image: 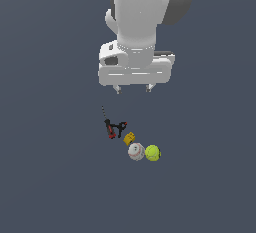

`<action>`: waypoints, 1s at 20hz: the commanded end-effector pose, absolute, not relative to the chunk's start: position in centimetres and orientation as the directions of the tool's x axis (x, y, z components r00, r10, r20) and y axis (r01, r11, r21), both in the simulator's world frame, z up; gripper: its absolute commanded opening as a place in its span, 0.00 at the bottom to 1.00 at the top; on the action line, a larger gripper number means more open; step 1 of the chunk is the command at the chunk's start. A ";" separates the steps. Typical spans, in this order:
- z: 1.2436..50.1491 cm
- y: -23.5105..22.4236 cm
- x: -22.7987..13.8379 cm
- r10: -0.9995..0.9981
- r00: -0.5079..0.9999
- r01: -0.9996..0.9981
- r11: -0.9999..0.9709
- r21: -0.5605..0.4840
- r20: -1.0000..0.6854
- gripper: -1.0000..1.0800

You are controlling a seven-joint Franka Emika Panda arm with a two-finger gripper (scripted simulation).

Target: Pick up a designated object from a clutter of objects.

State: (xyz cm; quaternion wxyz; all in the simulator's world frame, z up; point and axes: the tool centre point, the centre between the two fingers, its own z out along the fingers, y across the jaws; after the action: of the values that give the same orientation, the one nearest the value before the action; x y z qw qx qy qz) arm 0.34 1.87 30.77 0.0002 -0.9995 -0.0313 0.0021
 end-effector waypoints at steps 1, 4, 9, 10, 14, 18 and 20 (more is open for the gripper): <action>30.8 1.9 0.3 0.062 0.998 0.062 -0.998 -0.001 -0.004 0.96; 30.8 2.1 0.4 0.069 0.998 0.069 -0.998 -0.005 -0.002 0.96; 31.2 3.2 0.8 0.100 0.995 0.100 -0.995 -0.021 0.005 0.96; 31.2 3.3 0.8 0.103 0.995 0.103 -0.994 -0.023 0.006 0.96; 31.2 3.3 0.8 0.102 0.995 0.102 -0.995 -0.022 0.006 0.96; 30.8 3.5 1.2 0.085 0.996 0.085 -0.996 -0.022 0.005 0.96; 30.5 3.6 1.5 0.069 0.998 0.070 -0.997 -0.022 0.005 0.96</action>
State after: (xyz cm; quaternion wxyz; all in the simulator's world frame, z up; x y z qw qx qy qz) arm 1.26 3.50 30.74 0.0113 -0.9991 -0.0398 -0.0024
